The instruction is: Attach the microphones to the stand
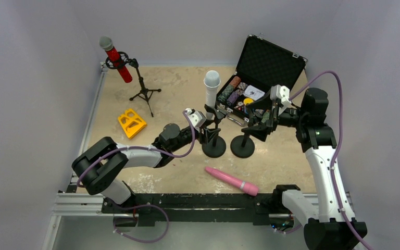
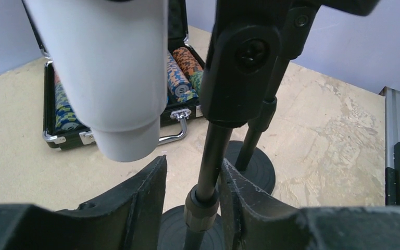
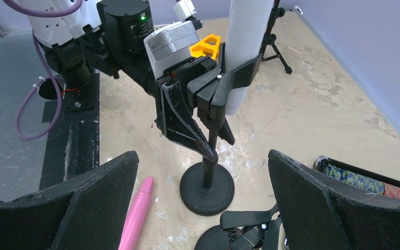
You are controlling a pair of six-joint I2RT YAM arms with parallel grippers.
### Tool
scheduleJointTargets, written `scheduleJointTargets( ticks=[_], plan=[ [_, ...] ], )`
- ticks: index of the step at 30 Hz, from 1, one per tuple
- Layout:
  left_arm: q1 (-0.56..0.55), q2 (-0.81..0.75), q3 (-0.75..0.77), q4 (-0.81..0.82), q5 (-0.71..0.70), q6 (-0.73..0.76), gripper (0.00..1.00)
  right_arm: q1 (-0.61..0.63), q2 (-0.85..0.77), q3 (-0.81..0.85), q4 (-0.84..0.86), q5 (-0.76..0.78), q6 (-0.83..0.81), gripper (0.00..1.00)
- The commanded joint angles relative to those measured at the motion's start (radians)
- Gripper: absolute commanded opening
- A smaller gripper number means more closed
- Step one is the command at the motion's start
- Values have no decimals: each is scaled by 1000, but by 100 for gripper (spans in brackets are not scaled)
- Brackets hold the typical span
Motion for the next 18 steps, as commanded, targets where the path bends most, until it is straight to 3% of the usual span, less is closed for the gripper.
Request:
scheduleJointTargets(
  ticks=[1,6,9,14,18],
  plan=[
    [-6,23,34,82,20,-14,41,-2,-7,-3,43,-32,14,99],
    [-6,30,54,71,38,-17,24,-33,-9,-9,53,-35,23,99],
    [-6,11,61,60,35,1,0,-38,-12,-13,57,-36,27,99],
    [0,-71,56,-8,-9,76,0,-44,-15,-22,62,-41,28,99],
    [66,-158,59,-88,-51,124,0,-48,-16,-32,69,-41,29,99]
  ],
)
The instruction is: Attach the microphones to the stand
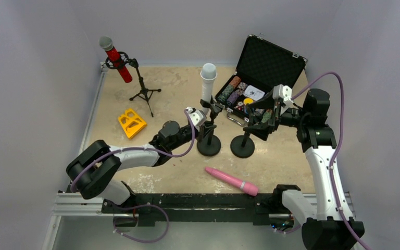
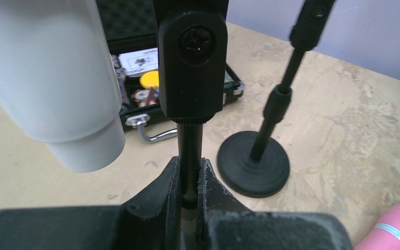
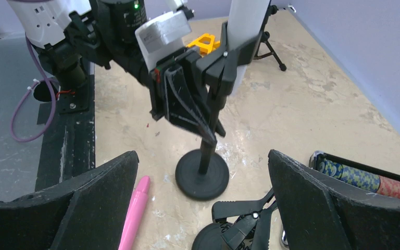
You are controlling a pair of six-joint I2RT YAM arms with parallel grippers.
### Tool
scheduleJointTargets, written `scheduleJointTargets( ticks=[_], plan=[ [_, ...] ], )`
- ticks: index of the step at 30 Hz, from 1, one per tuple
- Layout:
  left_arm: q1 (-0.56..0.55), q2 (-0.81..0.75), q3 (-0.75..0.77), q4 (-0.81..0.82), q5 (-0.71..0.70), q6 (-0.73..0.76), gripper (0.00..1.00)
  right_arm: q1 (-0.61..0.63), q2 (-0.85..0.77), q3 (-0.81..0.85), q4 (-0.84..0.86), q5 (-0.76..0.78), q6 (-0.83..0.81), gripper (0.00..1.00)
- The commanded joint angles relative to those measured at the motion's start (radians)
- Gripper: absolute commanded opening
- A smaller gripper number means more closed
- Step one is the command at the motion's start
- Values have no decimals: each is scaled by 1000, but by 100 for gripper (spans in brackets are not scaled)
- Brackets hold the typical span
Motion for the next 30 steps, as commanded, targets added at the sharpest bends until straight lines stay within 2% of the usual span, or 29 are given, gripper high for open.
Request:
scheduleJointTargets(
  ticks=[1,7,16,23,30],
  plan=[
    [85,-133,37,-1,-70,88,0,-10,-17,-13,34,-23,13,99],
    [233,-140,92,-48,-133,186,0,-16,-20,-21,39,-28,11,99],
    [431,42,268,-72,-34,211,0,-20,-18,-29,40,-42,1,99],
    [525,175,401,-114,65,206,0,-23,-6,-32,30,-46,-18,99],
    [564,252,430,-124,131,200,0,-24,11,-34,19,-43,-36,99]
  ],
)
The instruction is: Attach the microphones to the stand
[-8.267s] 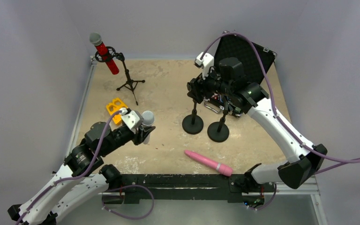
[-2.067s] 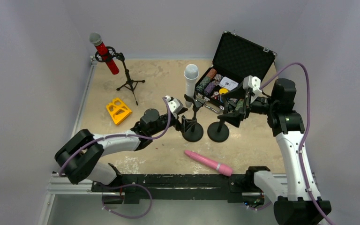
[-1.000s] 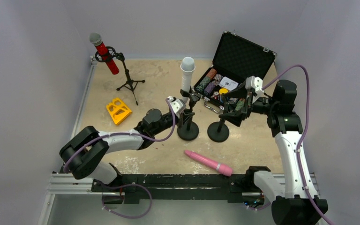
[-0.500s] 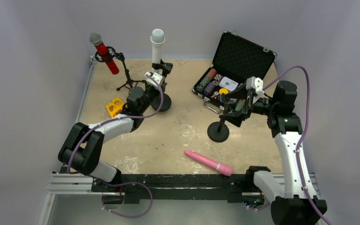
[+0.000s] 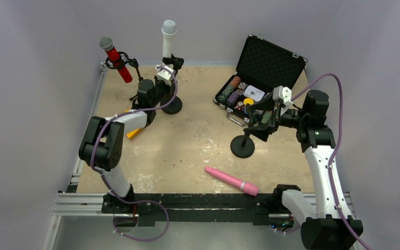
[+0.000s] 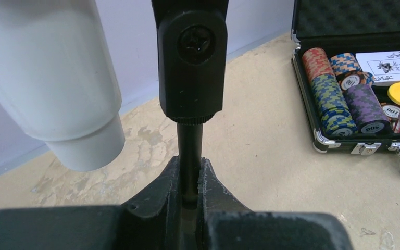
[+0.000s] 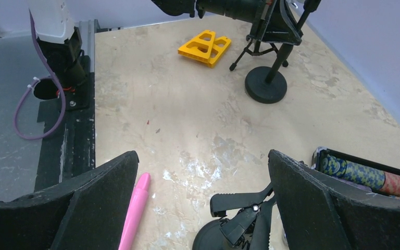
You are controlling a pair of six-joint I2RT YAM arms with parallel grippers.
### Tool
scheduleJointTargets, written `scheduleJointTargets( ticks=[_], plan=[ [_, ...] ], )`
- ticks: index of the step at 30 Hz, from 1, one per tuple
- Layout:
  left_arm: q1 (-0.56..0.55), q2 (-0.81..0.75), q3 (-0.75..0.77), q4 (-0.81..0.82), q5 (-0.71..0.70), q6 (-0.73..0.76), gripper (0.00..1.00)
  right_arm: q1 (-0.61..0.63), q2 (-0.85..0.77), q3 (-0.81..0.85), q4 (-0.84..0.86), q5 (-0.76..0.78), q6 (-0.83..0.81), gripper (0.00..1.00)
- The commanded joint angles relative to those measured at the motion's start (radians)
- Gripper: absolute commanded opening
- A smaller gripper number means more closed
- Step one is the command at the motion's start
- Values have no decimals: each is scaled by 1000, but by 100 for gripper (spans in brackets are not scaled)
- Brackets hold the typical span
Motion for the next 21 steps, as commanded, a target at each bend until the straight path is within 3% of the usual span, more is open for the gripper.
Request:
scheduleJointTargets(
  ticks=[1,4,10,21],
  plan=[
    [13,12,47,94,75,13,0,-5,13,0,12,-28,-27,99],
    [13,9,10,122,73,1,0,-5,19,0,9,-29,-32,99],
    [13,-35,-79,140,57,-20,27,-6,17,-3,6,-29,-39,99],
    [13,-118,-159,114,3,-41,38,-9,-2,-8,6,-40,-42,99]
  ],
)
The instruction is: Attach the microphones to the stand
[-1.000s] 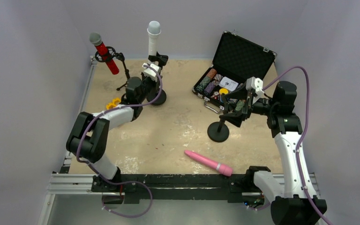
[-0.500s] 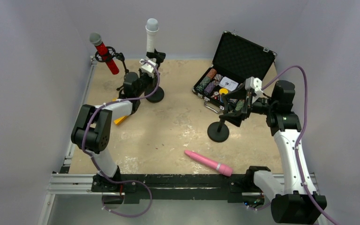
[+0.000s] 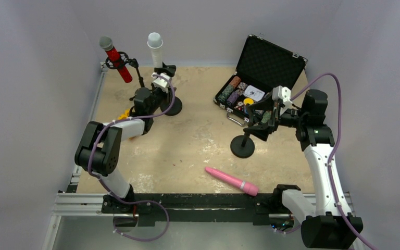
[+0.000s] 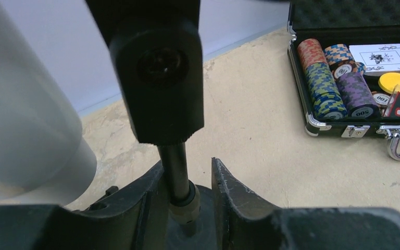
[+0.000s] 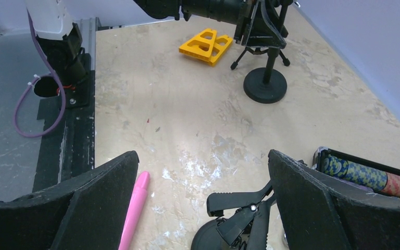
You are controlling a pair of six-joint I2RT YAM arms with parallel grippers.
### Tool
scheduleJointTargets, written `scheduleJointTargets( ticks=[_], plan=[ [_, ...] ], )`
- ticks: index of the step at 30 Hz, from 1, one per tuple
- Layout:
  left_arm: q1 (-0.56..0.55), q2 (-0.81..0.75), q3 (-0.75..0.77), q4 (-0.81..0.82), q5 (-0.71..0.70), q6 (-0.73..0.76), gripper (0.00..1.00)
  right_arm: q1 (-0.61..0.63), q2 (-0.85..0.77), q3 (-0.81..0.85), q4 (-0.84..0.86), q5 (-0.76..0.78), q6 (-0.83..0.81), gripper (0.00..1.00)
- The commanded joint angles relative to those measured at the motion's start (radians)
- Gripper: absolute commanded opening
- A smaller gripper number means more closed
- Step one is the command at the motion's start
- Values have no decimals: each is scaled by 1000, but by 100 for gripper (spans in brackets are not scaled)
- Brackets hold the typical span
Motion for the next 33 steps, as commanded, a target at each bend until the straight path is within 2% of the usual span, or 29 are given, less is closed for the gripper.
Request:
scheduleJointTargets(
  ticks=[1,10,13,15,23,28,33],
  plan=[
    [0,-73,-21,3,-20,-24,39,-10,-25,-6,9,-29,-15,99],
    [0,-178,-66,-94,-86,-42,57,-12,-33,-8,8,-34,-21,99],
    [0,-209,-77,-137,-93,-54,77,-13,-35,-8,7,-36,-23,99],
    [0,-227,-86,-160,-96,-59,84,-13,-38,-8,5,-35,-25,99],
    [1,-320,-141,-222,-99,-60,90,-15,-46,-8,-5,-31,-40,99],
    [0,-415,-204,-267,-102,-124,93,-17,-49,-7,-19,-33,-54,99],
    [-1,-493,-202,-357,-101,-166,93,-16,-53,-1,-34,-34,-71,99]
  ],
)
